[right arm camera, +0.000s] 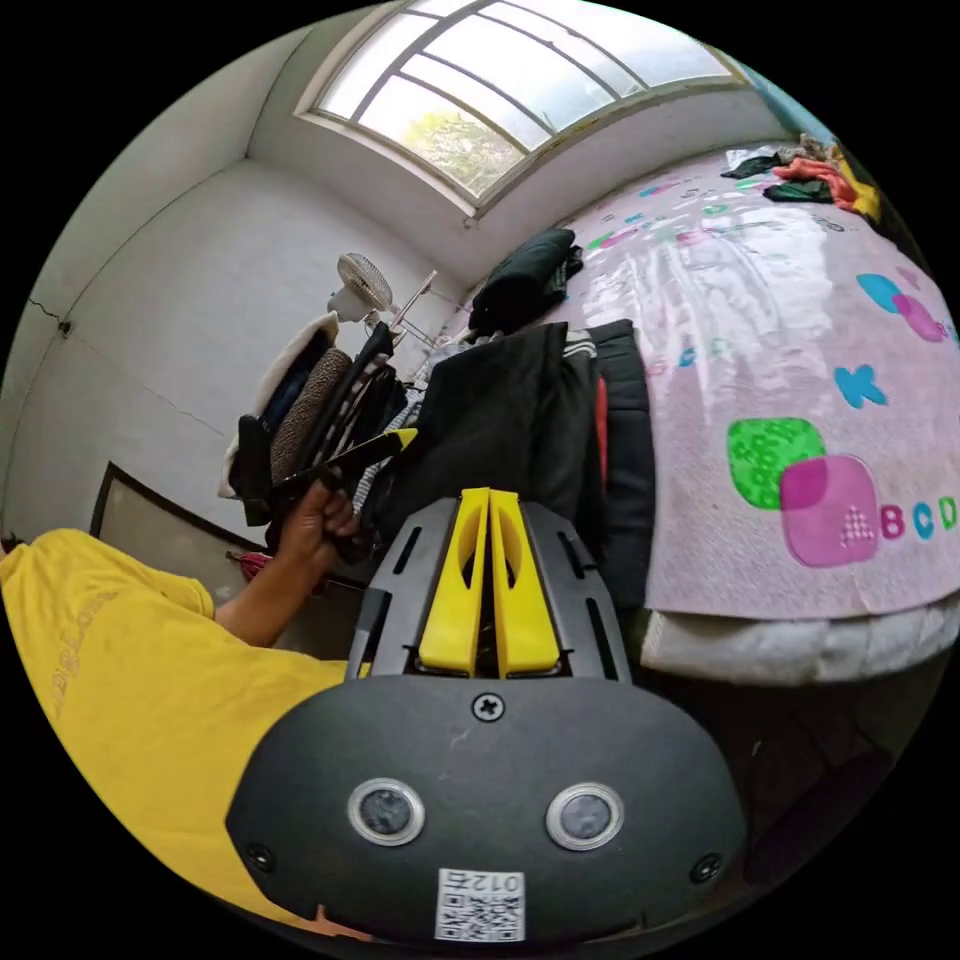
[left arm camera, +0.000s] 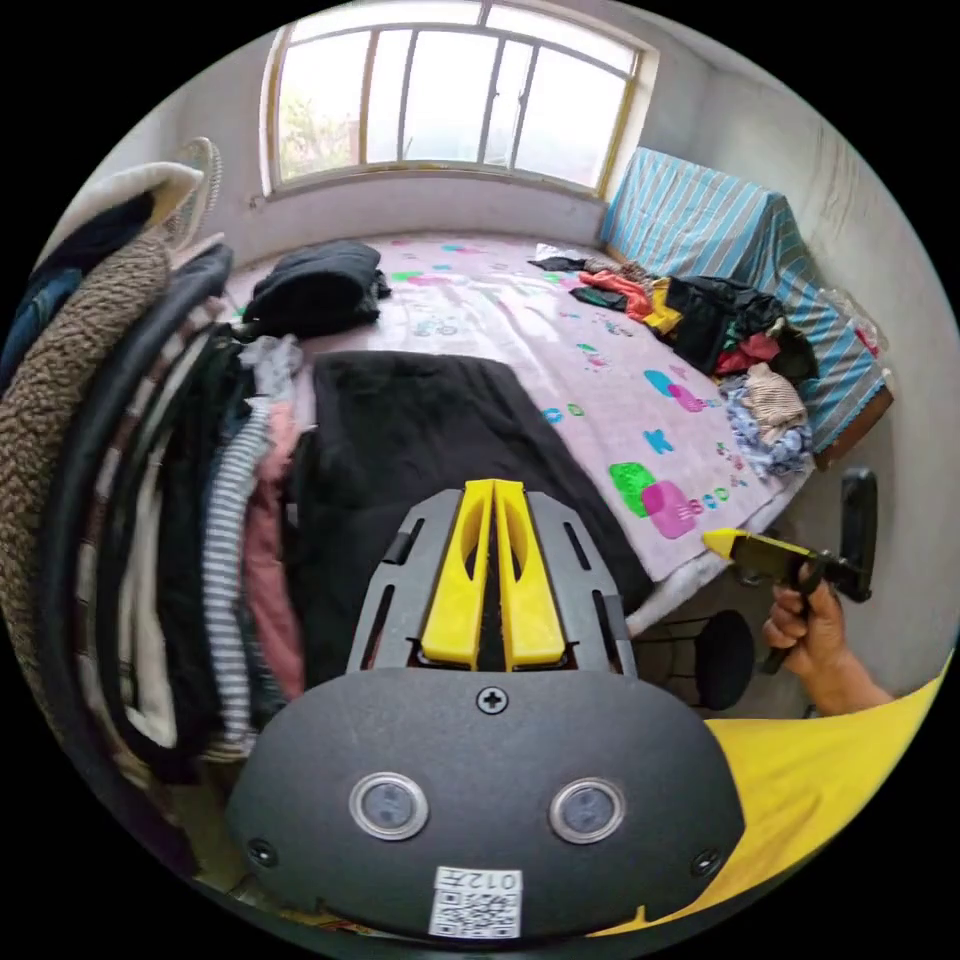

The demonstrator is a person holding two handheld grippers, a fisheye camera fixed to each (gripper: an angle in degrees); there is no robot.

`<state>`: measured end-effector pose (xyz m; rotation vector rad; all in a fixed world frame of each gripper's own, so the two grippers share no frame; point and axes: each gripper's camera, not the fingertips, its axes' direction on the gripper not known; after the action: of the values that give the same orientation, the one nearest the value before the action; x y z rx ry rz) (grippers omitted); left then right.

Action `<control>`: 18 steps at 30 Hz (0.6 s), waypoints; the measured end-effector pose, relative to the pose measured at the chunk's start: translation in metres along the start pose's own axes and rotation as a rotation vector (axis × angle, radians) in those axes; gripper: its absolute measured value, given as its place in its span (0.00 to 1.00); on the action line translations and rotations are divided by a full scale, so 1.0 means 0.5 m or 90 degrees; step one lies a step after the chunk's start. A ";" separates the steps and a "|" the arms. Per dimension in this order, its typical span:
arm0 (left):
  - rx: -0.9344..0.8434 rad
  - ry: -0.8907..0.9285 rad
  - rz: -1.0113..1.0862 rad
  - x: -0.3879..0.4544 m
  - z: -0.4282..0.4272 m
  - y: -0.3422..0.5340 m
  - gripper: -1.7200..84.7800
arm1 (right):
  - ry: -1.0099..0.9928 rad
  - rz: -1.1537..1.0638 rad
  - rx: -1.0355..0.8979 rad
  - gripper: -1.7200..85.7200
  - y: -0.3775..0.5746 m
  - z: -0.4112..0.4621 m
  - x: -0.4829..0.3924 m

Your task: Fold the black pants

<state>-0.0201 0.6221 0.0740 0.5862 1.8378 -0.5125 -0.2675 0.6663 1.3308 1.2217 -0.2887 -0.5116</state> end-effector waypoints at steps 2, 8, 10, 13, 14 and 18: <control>-0.004 0.078 0.005 0.076 0.037 -0.009 0.02 | 0.025 0.018 0.029 0.03 0.053 -0.106 0.059; -0.081 0.329 0.009 0.330 0.182 -0.092 0.02 | 0.135 0.042 0.127 0.03 0.080 -0.351 0.171; -0.086 0.327 0.075 0.430 0.218 -0.131 0.02 | 0.234 0.001 0.144 0.02 0.063 -0.407 0.178; -0.071 0.343 0.144 0.534 0.274 -0.188 0.02 | 0.391 -0.014 0.193 0.02 0.037 -0.490 0.211; -0.062 0.352 0.154 0.553 0.287 -0.201 0.02 | 0.439 0.015 0.225 0.02 0.028 -0.524 0.239; -0.043 0.476 0.186 0.687 0.406 -0.301 0.02 | 0.429 0.196 0.289 0.02 0.005 -0.634 0.394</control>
<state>-0.0640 0.4328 -0.3056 1.0795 2.3915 -0.0159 0.0515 0.8236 1.2185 1.6767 -0.0068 0.2614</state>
